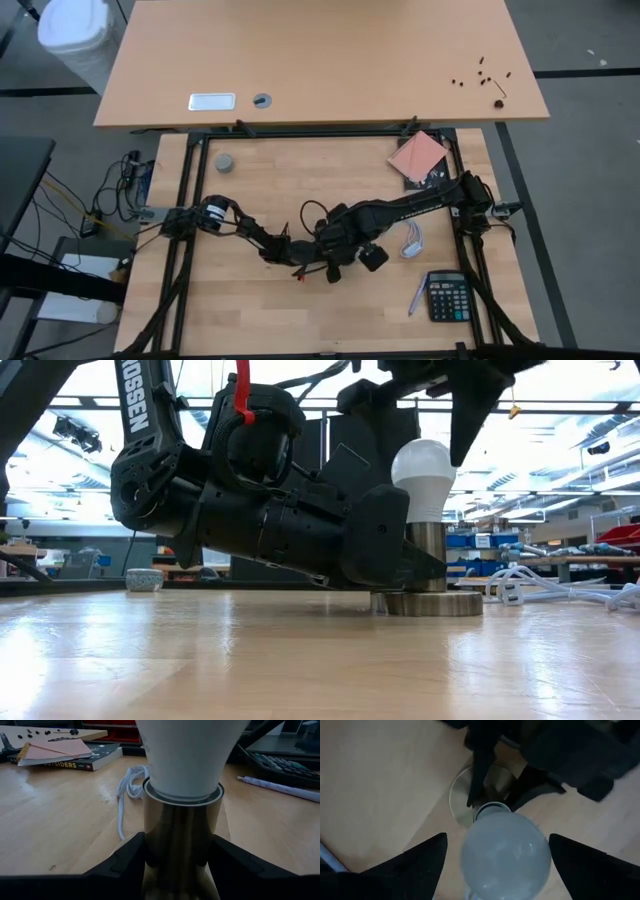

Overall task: Screw lightbulb
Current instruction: Insert the white lightbulb into the golden lamp

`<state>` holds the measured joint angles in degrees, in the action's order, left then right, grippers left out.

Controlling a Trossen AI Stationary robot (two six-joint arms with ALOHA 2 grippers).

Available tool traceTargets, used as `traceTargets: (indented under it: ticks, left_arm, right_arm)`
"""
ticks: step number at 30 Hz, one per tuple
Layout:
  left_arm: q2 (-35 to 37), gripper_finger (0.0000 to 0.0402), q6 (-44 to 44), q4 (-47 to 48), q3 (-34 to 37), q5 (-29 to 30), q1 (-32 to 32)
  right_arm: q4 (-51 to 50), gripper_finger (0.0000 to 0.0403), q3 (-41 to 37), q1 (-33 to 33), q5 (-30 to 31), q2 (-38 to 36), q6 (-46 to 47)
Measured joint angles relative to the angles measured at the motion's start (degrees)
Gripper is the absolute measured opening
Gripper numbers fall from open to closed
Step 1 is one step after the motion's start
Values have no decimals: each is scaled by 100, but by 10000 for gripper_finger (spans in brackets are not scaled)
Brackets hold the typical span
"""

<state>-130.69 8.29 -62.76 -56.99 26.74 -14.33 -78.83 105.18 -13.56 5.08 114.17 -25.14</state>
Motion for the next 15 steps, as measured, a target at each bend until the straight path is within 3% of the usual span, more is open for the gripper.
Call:
traceTargets:
  ticks: [15]
  left_arm:
    - [1, 193, -13, 8, 0, 0, -2]
  right_arm:
    - [495, 399, -702, 14, 123, -2, -1620]
